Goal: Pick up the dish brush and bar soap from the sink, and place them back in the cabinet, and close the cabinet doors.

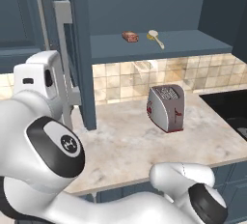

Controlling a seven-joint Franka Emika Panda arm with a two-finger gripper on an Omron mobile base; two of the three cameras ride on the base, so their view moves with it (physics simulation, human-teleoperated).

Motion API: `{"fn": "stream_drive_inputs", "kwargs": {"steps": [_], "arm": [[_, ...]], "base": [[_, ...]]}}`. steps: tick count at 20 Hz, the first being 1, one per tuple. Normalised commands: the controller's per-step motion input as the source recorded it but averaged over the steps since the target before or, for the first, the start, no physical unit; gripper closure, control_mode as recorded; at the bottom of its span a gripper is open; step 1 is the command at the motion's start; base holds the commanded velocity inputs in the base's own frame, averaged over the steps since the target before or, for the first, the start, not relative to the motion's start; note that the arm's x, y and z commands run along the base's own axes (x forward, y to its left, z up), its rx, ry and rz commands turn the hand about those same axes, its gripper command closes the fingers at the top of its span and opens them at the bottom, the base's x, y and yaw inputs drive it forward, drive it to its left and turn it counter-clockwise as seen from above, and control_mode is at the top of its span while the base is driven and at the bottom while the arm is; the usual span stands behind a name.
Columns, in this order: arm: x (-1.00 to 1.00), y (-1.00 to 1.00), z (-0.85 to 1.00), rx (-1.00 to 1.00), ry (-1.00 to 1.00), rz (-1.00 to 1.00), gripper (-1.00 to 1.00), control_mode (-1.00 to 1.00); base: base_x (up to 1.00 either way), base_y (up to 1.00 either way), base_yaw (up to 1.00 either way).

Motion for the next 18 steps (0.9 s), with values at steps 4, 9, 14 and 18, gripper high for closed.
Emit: {"fn": "stream_drive_inputs", "kwargs": {"steps": [4,9,14,18], "arm": [[0.0,-0.19,0.0,0.0,-0.05,-0.08,-1.0,-1.0],[0.0,-0.21,0.0,0.0,-0.04,-0.08,-1.0,-1.0],[0.03,-0.21,0.0,0.0,-0.05,-0.07,-1.0,-1.0],[0.09,-0.2,0.0,0.0,-0.04,-0.08,-1.0,-1.0]], "base": [[0.0,0.0,0.0],[0.0,0.0,0.0],[0.0,0.0,0.0],[0.0,0.0,0.0]]}}
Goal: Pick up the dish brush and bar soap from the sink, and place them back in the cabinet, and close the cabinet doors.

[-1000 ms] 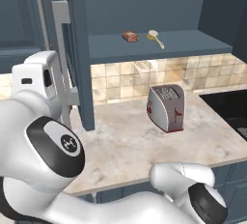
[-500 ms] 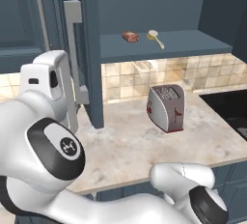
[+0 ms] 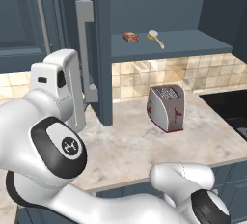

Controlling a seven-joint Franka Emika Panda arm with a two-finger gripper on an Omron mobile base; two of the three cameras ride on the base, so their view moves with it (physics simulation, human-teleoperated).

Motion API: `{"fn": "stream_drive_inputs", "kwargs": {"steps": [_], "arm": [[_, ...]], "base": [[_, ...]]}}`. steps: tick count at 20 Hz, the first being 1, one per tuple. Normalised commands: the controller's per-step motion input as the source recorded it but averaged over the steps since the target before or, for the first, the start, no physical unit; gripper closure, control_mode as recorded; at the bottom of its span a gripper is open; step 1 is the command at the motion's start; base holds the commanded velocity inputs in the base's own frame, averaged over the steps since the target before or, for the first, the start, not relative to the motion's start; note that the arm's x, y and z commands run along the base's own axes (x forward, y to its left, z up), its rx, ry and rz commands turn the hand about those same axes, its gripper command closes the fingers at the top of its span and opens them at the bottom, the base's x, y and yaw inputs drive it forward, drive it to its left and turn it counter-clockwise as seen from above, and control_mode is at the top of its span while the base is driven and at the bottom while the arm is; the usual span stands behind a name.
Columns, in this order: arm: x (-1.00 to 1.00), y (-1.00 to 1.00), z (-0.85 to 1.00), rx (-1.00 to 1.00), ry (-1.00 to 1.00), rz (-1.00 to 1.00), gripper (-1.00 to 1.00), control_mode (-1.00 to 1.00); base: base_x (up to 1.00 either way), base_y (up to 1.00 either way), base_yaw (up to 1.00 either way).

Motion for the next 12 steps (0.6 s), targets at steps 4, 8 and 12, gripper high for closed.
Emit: {"fn": "stream_drive_inputs", "kwargs": {"steps": [4,8,12], "arm": [[0.1,-0.19,0.0,0.0,-0.03,-0.08,-1.0,-1.0],[0.14,-0.21,0.0,0.0,-0.03,-0.07,-1.0,-1.0],[0.27,-0.24,0.0,0.0,-0.01,-0.05,-1.0,-1.0]], "base": [[0.0,0.0,0.0],[0.0,0.0,0.0],[0.0,0.0,0.0]]}}
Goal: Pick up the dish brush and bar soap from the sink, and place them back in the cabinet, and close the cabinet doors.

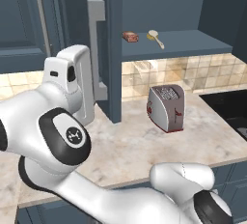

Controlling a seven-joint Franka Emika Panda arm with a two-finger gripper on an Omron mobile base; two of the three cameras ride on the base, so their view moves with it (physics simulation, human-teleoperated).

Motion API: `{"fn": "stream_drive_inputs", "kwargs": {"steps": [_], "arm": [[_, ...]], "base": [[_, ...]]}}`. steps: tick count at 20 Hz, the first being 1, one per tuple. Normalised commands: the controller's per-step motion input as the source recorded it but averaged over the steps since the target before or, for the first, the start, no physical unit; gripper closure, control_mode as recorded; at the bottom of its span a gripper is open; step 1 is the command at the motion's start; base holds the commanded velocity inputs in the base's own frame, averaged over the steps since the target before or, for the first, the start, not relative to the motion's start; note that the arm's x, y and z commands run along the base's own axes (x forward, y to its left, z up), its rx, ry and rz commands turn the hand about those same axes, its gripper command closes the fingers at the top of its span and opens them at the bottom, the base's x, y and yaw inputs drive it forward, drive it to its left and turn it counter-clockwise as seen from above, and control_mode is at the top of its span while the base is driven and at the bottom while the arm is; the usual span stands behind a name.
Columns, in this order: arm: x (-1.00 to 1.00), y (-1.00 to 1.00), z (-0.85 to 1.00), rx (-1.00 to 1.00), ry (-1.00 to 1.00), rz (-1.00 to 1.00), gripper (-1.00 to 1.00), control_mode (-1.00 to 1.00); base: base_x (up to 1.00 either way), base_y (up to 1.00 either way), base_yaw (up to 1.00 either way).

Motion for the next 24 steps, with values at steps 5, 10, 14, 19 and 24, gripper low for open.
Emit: {"fn": "stream_drive_inputs", "kwargs": {"steps": [5,10,14,19,24], "arm": [[0.41,-0.22,0.0,0.0,0.0,0.0,-1.0,-1.0],[0.23,-0.15,0.0,0.0,-0.01,0.0,-1.0,-1.0],[0.05,-0.17,0.0,0.0,-0.05,-0.01,-1.0,-1.0],[0.0,-0.28,0.0,0.0,-0.07,-0.05,-1.0,-1.0],[0.05,-0.33,0.0,0.0,-0.06,-0.05,-1.0,-1.0]], "base": [[0.0,0.0,0.0],[0.0,0.0,0.0],[0.0,0.0,0.0],[0.0,0.0,0.0],[0.0,0.0,0.0]]}}
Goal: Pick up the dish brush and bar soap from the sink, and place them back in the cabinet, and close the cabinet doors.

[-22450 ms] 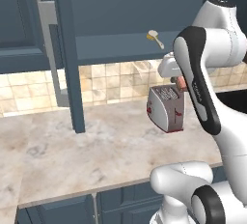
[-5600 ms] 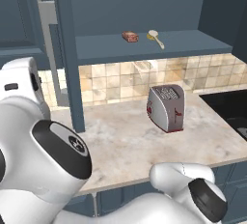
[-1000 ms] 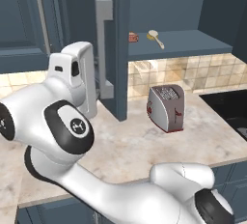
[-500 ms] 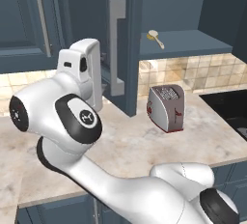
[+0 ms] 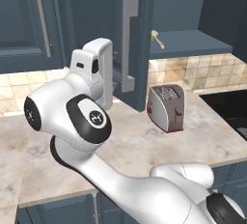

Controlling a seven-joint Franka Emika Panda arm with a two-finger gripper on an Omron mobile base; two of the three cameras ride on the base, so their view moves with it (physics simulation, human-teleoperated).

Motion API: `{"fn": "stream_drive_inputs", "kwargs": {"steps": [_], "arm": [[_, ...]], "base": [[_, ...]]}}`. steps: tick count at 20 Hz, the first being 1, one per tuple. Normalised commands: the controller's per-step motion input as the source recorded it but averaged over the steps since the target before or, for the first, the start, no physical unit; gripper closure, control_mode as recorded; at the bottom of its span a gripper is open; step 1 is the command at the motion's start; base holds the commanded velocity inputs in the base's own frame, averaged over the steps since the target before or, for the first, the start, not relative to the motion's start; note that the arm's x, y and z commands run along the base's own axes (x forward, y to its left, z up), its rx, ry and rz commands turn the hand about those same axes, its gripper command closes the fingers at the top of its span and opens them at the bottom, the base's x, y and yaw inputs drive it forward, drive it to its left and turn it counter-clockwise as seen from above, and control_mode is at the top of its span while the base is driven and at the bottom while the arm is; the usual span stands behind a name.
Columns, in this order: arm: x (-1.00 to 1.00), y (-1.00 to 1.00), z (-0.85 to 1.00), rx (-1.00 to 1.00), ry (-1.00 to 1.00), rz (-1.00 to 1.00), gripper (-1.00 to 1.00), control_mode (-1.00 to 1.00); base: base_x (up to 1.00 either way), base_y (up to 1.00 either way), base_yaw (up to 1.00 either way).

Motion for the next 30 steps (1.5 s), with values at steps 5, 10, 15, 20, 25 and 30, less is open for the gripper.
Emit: {"fn": "stream_drive_inputs", "kwargs": {"steps": [5,10,15,20,25,30], "arm": [[0.07,-0.35,0.0,0.0,-0.04,-0.05,-1.0,-1.0],[0.05,-0.34,0.0,0.0,-0.04,-0.05,-1.0,-1.0],[0.06,-0.29,-0.01,0.0,-0.03,-0.04,-1.0,-1.0],[0.11,-0.24,-0.02,0.0,-0.04,-0.04,-1.0,-1.0],[0.15,-0.17,-0.02,0.0,-0.05,-0.02,-1.0,-1.0],[0.19,-0.13,-0.07,0.0,-0.05,0.0,-1.0,-1.0]], "base": [[0.0,0.0,0.0],[0.0,0.0,0.0],[0.0,0.0,0.0],[0.0,0.0,0.0],[0.0,0.0,0.0],[0.0,0.0,0.0]]}}
